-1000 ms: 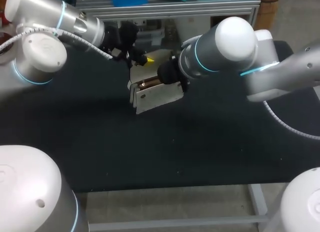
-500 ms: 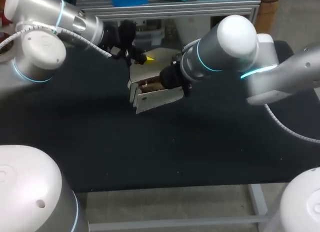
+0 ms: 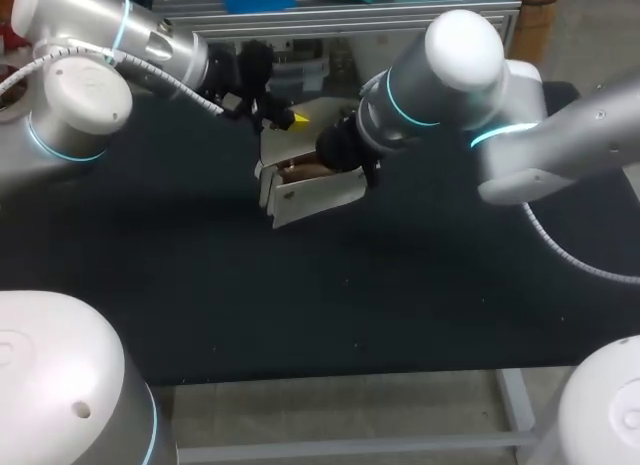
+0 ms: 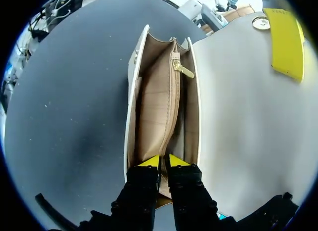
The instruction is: Pick up the bag, open it, inspect its contents, close it, and place it on the opposite side
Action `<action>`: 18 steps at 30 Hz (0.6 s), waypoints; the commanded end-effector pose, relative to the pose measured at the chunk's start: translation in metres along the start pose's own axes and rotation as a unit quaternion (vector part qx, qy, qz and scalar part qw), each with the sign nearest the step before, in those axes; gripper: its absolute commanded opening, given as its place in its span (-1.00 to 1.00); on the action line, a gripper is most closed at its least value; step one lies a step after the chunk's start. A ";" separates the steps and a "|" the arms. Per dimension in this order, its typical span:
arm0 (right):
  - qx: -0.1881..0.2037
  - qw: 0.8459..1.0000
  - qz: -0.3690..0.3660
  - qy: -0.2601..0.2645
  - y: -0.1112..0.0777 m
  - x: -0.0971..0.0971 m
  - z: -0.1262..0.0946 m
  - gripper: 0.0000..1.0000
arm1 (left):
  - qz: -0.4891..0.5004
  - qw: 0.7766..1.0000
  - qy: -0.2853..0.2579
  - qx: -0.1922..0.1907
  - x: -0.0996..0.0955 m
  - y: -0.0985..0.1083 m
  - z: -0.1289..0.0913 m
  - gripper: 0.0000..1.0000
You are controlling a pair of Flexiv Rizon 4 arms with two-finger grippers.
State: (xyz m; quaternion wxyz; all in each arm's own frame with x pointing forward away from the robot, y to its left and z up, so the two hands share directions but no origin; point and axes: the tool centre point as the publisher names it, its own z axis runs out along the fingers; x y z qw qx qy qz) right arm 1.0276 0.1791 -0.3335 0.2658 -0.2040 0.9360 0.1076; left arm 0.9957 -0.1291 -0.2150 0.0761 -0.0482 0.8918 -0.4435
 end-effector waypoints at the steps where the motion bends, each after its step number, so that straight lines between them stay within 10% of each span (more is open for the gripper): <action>1: -0.006 1.000 -0.001 0.027 -0.004 -0.003 0.018 1.00 | 0.001 1.000 0.000 0.004 0.003 -0.003 -0.004 -1.00; 18: -0.012 0.999 -0.011 0.048 -0.002 0.000 0.023 1.00 | 0.005 1.000 0.001 0.002 0.006 -0.003 -0.002 -1.00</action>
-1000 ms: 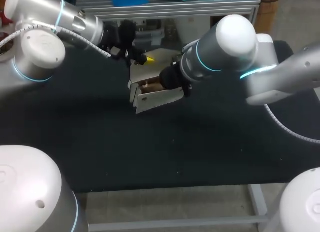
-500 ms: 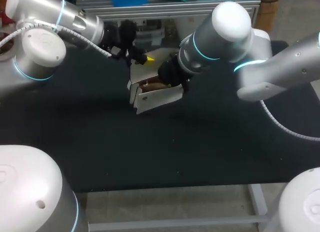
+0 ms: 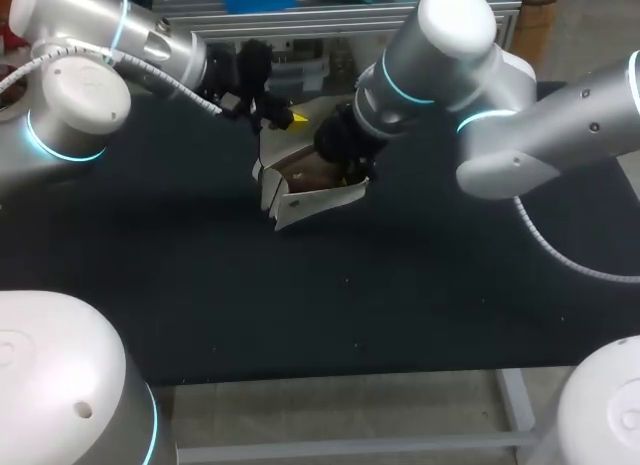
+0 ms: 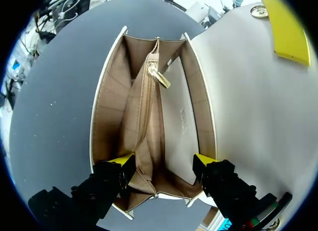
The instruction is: Pick up the bag, open it, inspect its contents, close it, and place it on the opposite side
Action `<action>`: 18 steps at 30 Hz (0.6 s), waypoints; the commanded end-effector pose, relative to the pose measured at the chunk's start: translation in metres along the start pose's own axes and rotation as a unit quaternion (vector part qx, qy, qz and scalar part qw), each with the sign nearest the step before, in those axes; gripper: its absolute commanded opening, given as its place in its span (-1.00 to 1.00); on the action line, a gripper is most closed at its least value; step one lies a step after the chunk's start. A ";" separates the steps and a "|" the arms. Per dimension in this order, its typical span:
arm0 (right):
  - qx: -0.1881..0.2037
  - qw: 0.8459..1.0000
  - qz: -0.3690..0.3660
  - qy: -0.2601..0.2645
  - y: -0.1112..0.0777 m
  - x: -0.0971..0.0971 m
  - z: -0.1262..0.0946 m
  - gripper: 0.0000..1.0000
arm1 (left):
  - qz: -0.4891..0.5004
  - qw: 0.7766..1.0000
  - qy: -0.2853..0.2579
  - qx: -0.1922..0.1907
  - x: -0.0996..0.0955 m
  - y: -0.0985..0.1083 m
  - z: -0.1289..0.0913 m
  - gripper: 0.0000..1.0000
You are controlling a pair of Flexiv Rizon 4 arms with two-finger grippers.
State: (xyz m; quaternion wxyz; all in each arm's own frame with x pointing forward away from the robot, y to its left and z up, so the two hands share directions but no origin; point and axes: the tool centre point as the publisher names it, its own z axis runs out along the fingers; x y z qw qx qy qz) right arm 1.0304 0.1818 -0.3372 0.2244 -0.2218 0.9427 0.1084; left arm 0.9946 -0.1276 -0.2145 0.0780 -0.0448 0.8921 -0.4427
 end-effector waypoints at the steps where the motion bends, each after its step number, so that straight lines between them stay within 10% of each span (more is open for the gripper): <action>1: 0.001 1.000 0.000 0.006 -0.004 -0.001 0.017 1.00 | 0.001 1.000 0.001 0.003 0.005 -0.003 -0.001 -1.00; 18: 0.006 1.000 -0.001 0.001 -0.003 -0.002 0.014 1.00 | 0.002 1.000 0.000 0.002 0.005 -0.002 -0.001 -1.00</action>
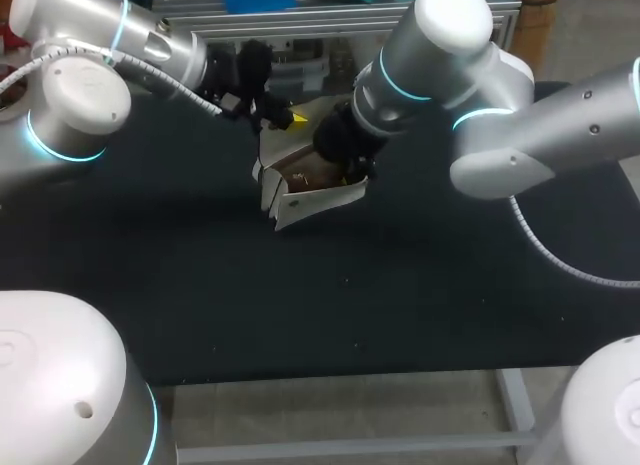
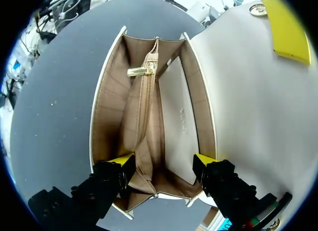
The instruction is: Pick up the bag, open it, inspect its contents, close it, and place it on the opposite side
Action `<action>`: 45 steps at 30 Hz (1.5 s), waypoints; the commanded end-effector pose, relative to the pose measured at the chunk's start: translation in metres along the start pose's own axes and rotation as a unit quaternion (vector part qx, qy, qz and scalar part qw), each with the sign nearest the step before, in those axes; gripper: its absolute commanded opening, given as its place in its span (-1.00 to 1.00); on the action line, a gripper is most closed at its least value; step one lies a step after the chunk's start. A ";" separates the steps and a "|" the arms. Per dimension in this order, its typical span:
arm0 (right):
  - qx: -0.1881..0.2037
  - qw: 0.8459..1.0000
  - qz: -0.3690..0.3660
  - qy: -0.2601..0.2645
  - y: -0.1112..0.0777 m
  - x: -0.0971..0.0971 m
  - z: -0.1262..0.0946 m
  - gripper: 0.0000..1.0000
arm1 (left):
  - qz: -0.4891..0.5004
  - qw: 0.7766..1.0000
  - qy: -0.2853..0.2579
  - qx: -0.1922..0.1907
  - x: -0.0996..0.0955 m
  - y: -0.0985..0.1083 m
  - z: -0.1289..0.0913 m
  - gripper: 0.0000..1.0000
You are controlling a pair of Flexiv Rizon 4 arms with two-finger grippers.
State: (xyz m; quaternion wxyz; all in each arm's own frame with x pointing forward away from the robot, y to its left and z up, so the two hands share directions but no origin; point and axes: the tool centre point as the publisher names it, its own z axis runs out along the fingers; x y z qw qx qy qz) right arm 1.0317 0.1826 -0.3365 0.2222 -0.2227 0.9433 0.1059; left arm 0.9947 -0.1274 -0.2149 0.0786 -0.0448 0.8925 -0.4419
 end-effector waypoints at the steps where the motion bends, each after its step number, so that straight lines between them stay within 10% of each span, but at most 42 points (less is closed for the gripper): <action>1: 0.004 1.000 0.000 -0.002 -0.003 0.000 0.013 1.00 | 0.001 1.000 0.001 0.003 0.005 -0.003 -0.001 -1.00; 25: 0.004 1.000 -0.004 -0.013 0.000 -0.002 0.008 1.00 | 0.003 1.000 0.004 0.001 0.004 -0.002 0.000 -1.00; 30: 0.005 1.000 -0.005 -0.019 0.000 -0.002 0.005 -1.00 | 0.004 1.000 0.005 0.000 0.004 -0.002 0.000 -1.00; 45: 0.012 0.996 -0.020 -0.088 0.010 -0.008 -0.029 -1.00 | 0.007 1.000 0.009 -0.005 0.006 -0.002 0.002 -1.00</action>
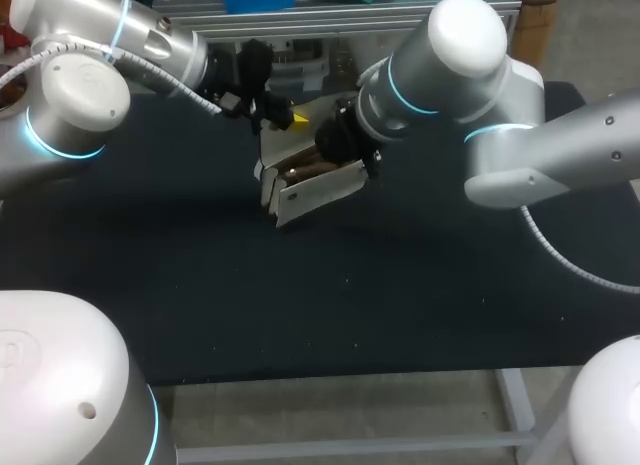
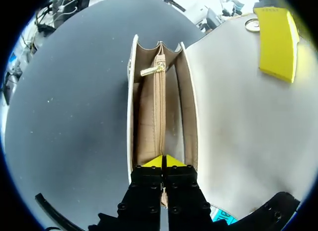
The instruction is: Pick up the bag, open it, inspect its contents, close it, and place it on the opposite side
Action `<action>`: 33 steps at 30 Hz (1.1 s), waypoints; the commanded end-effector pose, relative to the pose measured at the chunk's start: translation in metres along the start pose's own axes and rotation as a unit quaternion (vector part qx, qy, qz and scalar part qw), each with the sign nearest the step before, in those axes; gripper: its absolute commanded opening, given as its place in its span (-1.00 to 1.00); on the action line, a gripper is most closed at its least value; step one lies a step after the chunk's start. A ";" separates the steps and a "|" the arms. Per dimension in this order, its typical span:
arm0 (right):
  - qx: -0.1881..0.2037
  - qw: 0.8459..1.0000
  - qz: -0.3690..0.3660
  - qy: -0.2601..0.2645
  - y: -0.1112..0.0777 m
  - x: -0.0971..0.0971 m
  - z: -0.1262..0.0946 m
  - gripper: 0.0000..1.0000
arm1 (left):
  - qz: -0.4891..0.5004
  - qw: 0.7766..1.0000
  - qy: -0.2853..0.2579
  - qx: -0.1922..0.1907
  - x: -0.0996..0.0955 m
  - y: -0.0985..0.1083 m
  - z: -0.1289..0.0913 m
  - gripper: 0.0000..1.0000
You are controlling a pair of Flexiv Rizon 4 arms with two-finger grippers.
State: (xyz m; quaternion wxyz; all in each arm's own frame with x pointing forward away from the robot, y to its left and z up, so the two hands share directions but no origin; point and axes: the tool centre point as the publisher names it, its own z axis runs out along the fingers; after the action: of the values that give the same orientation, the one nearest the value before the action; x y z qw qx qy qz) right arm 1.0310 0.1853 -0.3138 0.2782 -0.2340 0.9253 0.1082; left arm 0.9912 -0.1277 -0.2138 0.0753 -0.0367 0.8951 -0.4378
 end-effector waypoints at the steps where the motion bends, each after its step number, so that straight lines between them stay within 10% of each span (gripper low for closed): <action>1: 0.008 0.999 -0.001 -0.038 0.006 0.002 -0.014 -1.00 | 0.001 1.000 0.003 -0.001 0.002 -0.001 0.003 -1.00; 20: 0.042 0.988 -0.003 -0.151 0.018 0.004 -0.099 -1.00 | -0.018 1.000 0.024 0.009 0.008 0.000 -0.002 -1.00; 33: 0.088 0.984 -0.002 -0.154 0.033 0.066 -0.156 -1.00 | -0.101 0.984 0.141 0.033 0.004 0.009 0.021 -1.00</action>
State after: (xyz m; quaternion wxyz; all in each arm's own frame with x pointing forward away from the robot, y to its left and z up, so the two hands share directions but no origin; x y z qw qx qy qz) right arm 0.9278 0.1502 -0.2291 0.4168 -0.1978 0.8846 0.0681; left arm 0.9691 -0.1303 -0.2219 -0.0480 -0.0823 0.8787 -0.4678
